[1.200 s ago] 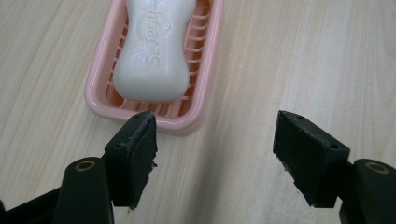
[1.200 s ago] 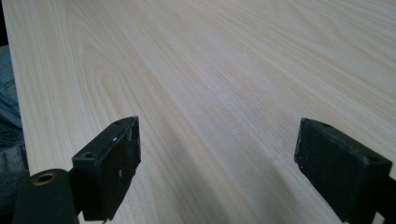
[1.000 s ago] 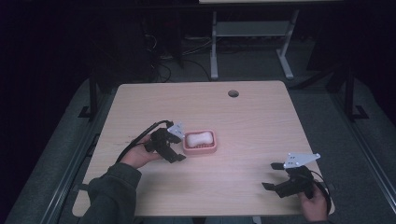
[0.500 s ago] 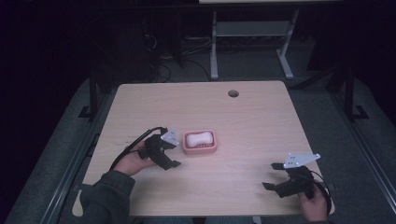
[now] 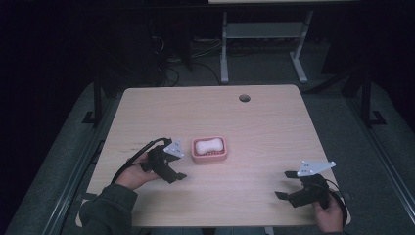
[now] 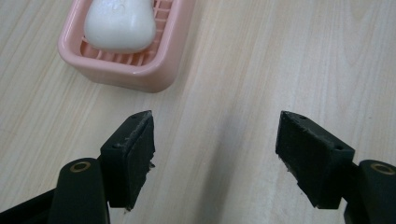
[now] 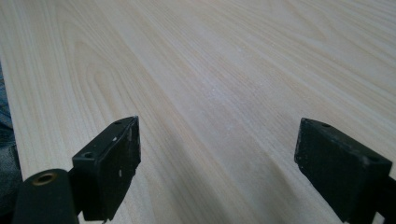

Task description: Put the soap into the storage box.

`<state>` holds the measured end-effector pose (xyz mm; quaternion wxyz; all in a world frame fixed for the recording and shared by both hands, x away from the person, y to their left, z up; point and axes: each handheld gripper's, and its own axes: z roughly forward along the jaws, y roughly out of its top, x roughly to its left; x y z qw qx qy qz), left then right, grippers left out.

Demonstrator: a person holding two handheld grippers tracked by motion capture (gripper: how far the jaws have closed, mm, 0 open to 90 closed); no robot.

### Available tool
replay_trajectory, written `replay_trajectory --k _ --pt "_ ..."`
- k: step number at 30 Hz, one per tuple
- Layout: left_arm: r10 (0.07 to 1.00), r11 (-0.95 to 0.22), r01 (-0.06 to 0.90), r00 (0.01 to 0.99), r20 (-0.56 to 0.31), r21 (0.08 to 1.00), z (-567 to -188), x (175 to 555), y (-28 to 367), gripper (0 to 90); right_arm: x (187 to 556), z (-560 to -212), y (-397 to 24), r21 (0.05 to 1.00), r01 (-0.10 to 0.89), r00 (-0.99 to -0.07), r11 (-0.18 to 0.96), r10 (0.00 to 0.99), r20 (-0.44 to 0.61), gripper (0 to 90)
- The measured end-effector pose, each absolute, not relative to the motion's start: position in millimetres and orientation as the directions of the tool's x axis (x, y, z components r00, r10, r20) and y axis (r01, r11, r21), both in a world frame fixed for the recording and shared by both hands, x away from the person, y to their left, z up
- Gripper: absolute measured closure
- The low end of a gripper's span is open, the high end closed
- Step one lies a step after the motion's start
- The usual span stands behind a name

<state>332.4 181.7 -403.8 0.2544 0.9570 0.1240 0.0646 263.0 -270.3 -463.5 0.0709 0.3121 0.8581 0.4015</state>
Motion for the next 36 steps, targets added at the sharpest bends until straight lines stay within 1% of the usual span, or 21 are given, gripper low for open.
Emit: replay_trajectory --k 23,27,31,36 --pt "0.303 -0.827 0.234 0.952 0.053 0.511 -418 307 211 26.8 263 -465 -270 0.728 0.484 -0.793 0.485 0.595 0.130 14.2" --pt "0.312 -0.825 0.247 0.949 0.044 0.508 -424 300 218 26.9 262 -465 -271 0.729 0.483 -0.793 0.485 0.595 0.130 14.2" --pt "0.330 -0.810 0.259 0.943 0.045 0.526 -428 291 224 26.9 260 -464 -272 0.731 0.483 -0.791 0.481 0.599 0.128 14.1" --pt "0.324 -0.820 0.253 0.945 0.052 0.513 -434 281 229 26.9 257 -462 -273 0.736 0.482 -0.789 0.476 0.602 0.127 14.1"
